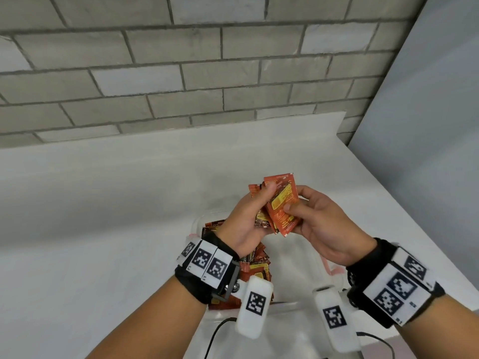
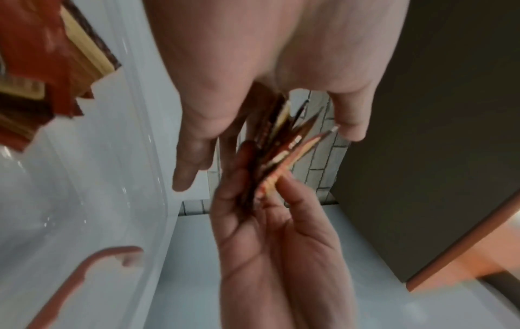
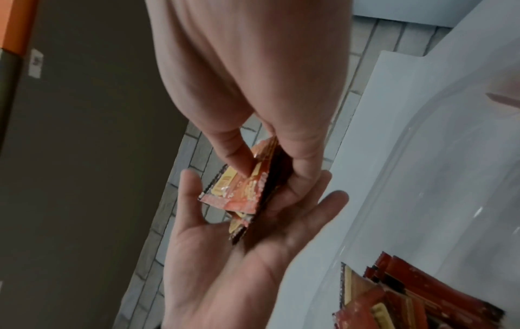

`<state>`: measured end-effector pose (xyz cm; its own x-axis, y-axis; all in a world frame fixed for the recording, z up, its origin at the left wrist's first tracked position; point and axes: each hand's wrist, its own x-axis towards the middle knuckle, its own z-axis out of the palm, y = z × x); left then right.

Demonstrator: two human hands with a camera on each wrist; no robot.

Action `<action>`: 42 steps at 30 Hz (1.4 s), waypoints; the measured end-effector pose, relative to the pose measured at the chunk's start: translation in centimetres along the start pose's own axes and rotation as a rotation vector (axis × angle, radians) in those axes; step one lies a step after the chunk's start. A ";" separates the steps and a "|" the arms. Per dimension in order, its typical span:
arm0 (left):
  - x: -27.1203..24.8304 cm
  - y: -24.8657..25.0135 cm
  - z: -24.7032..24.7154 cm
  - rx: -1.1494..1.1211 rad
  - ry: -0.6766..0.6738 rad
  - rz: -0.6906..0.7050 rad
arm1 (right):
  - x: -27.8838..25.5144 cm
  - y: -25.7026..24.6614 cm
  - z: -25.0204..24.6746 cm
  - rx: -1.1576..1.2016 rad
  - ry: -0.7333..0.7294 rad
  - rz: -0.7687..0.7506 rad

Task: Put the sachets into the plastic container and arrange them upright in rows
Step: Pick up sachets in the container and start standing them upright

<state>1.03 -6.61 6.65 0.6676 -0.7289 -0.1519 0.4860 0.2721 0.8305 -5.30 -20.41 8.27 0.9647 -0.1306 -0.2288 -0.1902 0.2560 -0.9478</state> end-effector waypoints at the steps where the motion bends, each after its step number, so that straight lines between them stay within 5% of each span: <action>1: 0.2 0.0 0.2 -0.024 0.002 -0.016 | 0.0 0.1 0.2 -0.051 0.011 -0.012; 10: 0.7 -0.8 0.2 -0.143 0.026 -0.011 | -0.4 0.3 -0.2 -0.765 -0.024 -0.092; 17: 0.4 -0.8 0.4 0.028 -0.040 -0.003 | -0.1 1.0 -0.6 -0.883 0.079 0.018; 20: 0.6 -0.3 0.9 0.030 0.050 -0.008 | -1.1 0.2 -0.7 -0.967 0.128 -0.160; 23: 0.6 -0.2 1.0 0.002 0.037 -0.050 | -2.1 -1.0 -0.5 -1.101 -0.069 -0.448; 28: 0.5 -0.8 1.7 -0.040 -0.018 -0.071 | -1.7 -2.1 -0.2 -1.397 -0.333 -0.514; 42: 0.4 -0.8 0.9 -0.178 -0.068 -0.097 | -1.1 -1.0 -0.5 -1.449 -0.156 -0.480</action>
<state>0.39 -7.71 6.46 0.5763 -0.7961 -0.1849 0.6419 0.3009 0.7052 -6.26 -20.98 9.39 0.9763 0.1970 0.0896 0.2159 -0.9155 -0.3394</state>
